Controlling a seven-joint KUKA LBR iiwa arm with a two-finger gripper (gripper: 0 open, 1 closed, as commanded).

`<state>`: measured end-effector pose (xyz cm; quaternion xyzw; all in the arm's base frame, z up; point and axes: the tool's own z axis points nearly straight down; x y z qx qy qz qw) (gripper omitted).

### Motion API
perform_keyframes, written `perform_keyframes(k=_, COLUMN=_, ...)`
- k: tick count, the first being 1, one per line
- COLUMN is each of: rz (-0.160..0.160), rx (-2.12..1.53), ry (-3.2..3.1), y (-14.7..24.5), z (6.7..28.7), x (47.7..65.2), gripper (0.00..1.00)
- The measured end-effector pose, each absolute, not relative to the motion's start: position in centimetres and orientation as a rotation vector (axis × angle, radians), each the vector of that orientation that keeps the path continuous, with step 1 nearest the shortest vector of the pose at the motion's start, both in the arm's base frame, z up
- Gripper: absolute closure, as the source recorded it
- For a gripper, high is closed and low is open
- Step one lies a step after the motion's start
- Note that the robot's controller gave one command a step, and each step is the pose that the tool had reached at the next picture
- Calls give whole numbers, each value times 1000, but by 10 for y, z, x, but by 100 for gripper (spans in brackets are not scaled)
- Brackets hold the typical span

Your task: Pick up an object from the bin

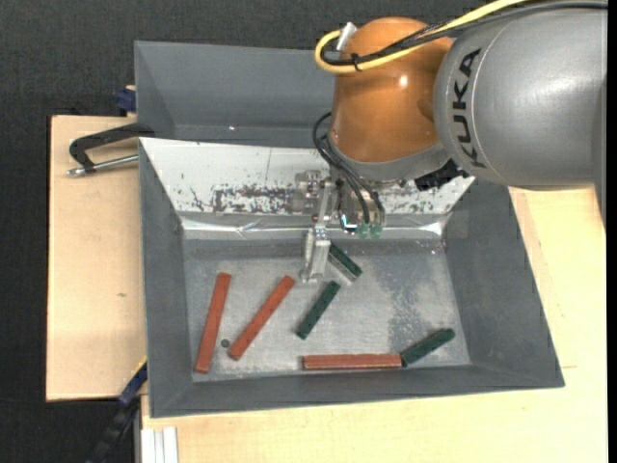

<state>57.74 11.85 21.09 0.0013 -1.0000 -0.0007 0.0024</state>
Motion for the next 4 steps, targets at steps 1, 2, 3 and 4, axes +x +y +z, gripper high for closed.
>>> perform_keyframes(k=1, rz=-4, rx=1, ry=-3145, y=118, z=215, x=579, gripper=0)
perform_keyframes(k=2, rz=-4, rx=0, ry=-3146, y=118, z=214, x=579, gripper=0)
perform_keyframes(k=3, rz=0, rx=141, ry=-3135, y=116, z=173, x=575, gripper=0)
perform_keyframes(k=4, rz=-3, rx=328, ry=-3136, y=101, z=141, x=576, gripper=0)
